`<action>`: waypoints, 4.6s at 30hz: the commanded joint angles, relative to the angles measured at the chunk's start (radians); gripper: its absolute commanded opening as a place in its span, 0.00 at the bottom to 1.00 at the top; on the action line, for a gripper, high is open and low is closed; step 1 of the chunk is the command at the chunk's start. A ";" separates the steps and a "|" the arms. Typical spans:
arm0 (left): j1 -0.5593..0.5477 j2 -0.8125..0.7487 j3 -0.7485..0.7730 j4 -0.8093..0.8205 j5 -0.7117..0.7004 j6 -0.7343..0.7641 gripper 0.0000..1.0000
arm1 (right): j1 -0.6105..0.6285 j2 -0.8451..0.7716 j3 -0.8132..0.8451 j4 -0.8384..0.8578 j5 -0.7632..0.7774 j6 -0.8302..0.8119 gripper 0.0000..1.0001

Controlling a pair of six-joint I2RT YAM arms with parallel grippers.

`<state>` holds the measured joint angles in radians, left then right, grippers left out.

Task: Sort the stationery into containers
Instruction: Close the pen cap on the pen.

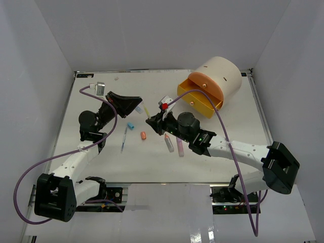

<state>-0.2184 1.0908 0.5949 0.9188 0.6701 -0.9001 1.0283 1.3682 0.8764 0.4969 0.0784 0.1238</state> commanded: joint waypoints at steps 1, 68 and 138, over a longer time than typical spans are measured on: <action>-0.004 -0.008 -0.012 0.015 0.006 -0.007 0.00 | 0.004 0.002 0.029 0.049 0.011 0.002 0.08; -0.001 -0.011 -0.018 0.015 0.005 -0.002 0.00 | 0.004 -0.021 -0.008 0.048 0.023 0.017 0.08; -0.139 -0.005 -0.006 -0.040 0.034 0.128 0.25 | -0.016 -0.133 -0.028 0.164 0.037 -0.049 0.08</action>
<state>-0.3363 1.1004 0.5770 0.9703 0.6395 -0.8101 1.0153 1.2945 0.8394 0.5156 0.1043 0.0967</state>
